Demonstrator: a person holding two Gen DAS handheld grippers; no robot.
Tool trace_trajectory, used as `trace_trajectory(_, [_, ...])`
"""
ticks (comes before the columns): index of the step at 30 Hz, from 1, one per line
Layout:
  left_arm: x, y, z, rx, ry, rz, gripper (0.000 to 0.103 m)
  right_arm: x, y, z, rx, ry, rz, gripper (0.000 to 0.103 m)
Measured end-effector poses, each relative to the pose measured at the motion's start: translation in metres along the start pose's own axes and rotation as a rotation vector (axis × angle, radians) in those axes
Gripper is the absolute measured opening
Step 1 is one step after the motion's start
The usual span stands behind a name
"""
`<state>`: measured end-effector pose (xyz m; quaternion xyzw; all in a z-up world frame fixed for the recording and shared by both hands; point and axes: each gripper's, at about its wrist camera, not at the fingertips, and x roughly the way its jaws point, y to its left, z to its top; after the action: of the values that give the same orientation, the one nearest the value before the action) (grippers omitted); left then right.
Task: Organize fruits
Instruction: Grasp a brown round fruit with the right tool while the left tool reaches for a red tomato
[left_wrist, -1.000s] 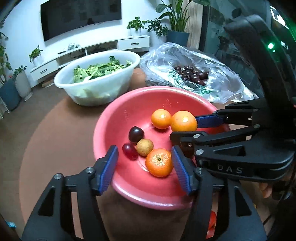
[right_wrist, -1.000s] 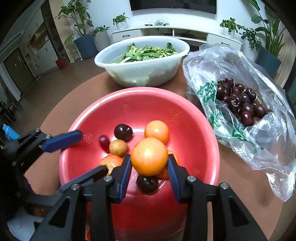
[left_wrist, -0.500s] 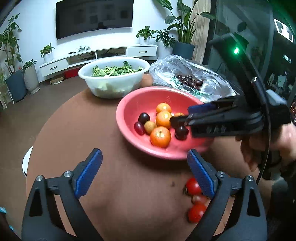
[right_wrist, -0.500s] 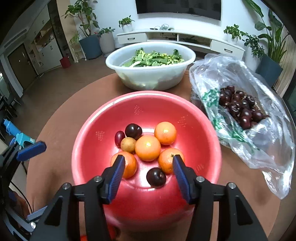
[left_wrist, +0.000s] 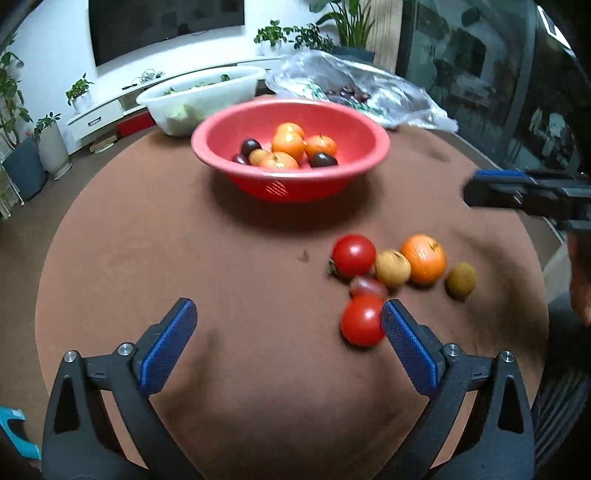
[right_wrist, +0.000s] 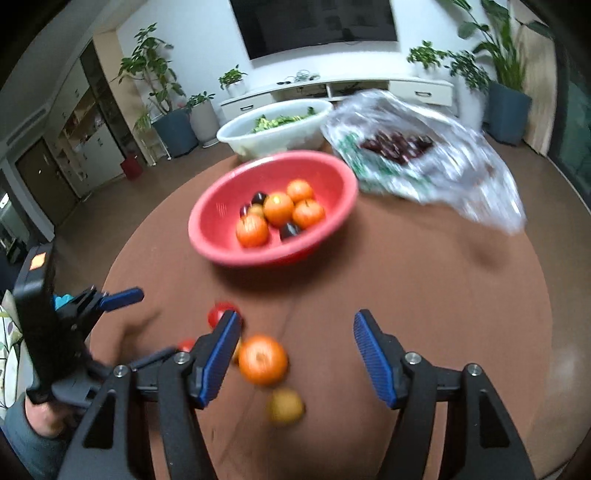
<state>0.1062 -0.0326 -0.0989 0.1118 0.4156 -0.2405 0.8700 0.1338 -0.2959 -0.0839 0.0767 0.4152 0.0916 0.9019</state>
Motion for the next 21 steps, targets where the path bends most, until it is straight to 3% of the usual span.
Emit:
trace_trajectory(5, [0.005, -0.015, -0.005, -0.004, 0.014, 0.012, 0.101, -0.007, 0.0, -0.034, 0.016, 0.028, -0.013, 0.067])
trace_trajectory(10, [0.01, -0.025, -0.001, -0.009, 0.03, 0.021, 0.099, -0.009, 0.007, -0.042, -0.033, 0.036, -0.028, 0.067])
trace_trajectory(21, [0.017, -0.045, -0.004, 0.001, 0.069, -0.096, 0.055, -0.002, 0.01, -0.048, -0.046, 0.067, -0.015, 0.066])
